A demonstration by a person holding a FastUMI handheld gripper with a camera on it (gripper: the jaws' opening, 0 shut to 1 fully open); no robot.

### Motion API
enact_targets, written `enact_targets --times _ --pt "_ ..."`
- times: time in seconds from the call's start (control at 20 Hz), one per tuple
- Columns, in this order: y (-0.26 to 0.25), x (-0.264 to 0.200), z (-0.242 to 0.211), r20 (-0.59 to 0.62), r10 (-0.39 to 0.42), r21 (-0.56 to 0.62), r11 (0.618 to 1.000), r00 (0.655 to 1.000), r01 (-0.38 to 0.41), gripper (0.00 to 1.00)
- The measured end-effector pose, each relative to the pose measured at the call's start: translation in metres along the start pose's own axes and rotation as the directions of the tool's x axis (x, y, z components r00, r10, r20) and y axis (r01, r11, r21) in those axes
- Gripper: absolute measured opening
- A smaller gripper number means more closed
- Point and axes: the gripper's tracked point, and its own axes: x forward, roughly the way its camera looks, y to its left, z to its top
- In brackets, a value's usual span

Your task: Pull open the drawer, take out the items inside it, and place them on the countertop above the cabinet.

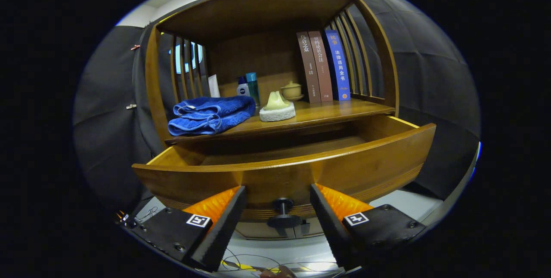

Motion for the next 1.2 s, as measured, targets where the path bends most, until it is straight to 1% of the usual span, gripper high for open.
enact_targets --times 0.3,0.55,0.85,1.2 --pt "0.002 0.044 0.011 0.008 -0.002 -0.001 1.0 1.0 0.002 0.97" --pt "0.003 0.069 0.017 0.014 -0.005 0.002 1.0 1.0 0.004 0.97" --pt "0.003 0.086 0.021 0.008 -0.006 -0.001 1.0 1.0 0.006 0.97" --pt "0.004 0.088 0.022 0.018 -0.014 0.002 1.0 1.0 0.014 0.97"
